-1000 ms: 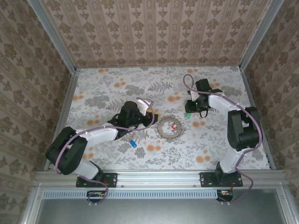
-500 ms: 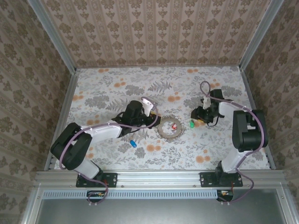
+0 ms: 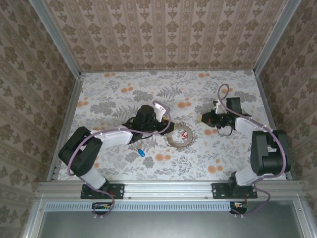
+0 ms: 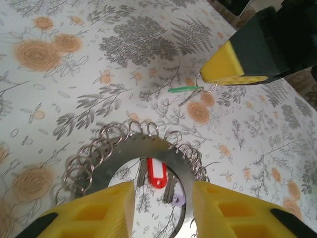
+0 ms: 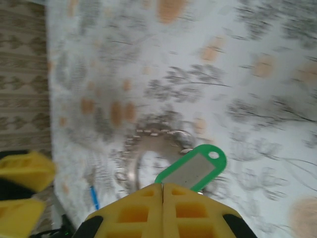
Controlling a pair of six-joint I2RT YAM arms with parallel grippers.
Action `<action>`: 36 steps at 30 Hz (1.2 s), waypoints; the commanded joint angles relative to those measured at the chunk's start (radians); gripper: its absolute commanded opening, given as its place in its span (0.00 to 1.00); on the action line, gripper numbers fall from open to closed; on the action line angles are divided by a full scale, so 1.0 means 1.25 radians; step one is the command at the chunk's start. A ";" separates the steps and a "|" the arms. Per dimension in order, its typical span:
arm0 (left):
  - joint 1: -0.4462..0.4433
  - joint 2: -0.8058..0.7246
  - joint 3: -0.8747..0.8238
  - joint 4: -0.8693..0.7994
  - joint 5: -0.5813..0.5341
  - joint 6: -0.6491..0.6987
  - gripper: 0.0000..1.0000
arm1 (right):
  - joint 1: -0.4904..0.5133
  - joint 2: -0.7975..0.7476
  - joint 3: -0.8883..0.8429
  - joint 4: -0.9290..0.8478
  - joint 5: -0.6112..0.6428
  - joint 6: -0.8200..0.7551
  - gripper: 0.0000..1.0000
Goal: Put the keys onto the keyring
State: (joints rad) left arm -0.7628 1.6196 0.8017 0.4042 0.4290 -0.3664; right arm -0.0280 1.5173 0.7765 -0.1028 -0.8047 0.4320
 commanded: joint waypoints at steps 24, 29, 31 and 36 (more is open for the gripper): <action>0.042 0.172 0.211 0.215 0.446 -0.133 0.46 | 0.091 -0.166 0.065 -0.030 -0.235 -0.118 0.00; 0.038 0.189 0.233 0.222 0.483 -0.148 0.41 | 0.092 -0.170 0.067 -0.014 -0.243 -0.105 0.01; 0.036 0.194 0.237 0.240 0.493 -0.157 0.39 | 0.094 -0.170 0.068 -0.011 -0.247 -0.103 0.01; 0.035 0.203 0.242 0.270 0.514 -0.174 0.25 | 0.095 -0.173 0.063 0.001 -0.247 -0.095 0.02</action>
State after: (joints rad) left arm -0.7128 1.8584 1.0756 0.6750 1.0191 -0.5629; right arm 0.0826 1.3281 0.8371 -0.1291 -1.0721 0.3130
